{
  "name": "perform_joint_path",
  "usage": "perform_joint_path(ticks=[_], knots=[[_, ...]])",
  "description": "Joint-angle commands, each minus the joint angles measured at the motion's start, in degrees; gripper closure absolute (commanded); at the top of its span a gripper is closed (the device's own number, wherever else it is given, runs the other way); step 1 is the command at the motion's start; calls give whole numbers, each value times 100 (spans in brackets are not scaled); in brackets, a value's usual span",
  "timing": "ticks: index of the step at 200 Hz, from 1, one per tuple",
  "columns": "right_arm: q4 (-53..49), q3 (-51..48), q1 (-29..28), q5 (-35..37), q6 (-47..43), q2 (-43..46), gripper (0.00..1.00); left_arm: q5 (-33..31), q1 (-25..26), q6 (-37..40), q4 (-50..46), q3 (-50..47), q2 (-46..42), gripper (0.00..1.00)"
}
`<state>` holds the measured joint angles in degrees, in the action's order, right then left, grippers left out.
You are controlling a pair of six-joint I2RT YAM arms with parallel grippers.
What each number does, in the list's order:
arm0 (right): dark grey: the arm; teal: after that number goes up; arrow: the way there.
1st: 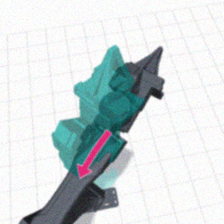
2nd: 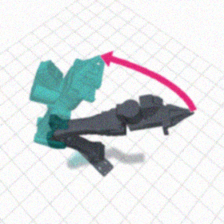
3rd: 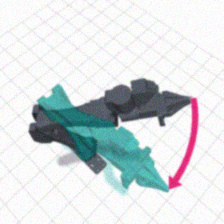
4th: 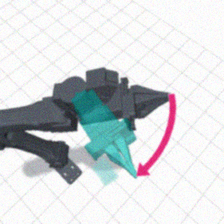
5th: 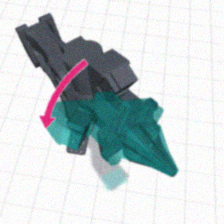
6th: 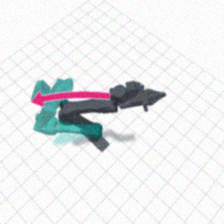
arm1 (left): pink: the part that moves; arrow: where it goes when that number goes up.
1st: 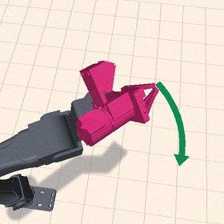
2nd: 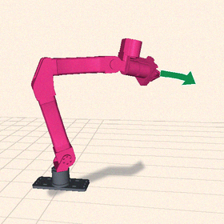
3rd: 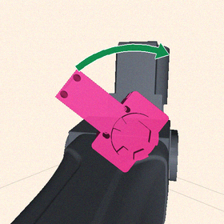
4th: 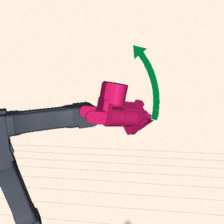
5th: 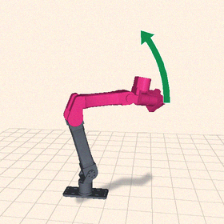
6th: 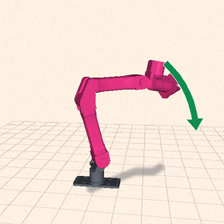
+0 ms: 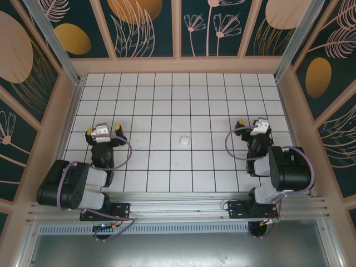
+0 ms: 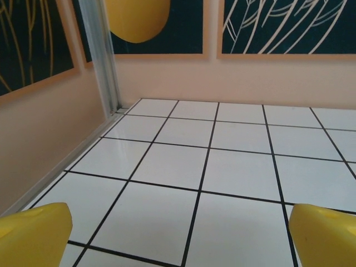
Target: Insert wireless bluetooth earbuds into charging case
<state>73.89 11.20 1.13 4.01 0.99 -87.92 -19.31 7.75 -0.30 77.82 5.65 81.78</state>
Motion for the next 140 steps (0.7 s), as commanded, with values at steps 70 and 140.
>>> perform_joint_path(ticks=[70, 140], knots=[[-89, 128, 40, -50, 129, -21, 1, 796, -642, -458, -462, 779, 533, 1], [-94, 128, 44, -49, 129, -21, 1, 788, -641, -433, -408, 749, 537, 1]])
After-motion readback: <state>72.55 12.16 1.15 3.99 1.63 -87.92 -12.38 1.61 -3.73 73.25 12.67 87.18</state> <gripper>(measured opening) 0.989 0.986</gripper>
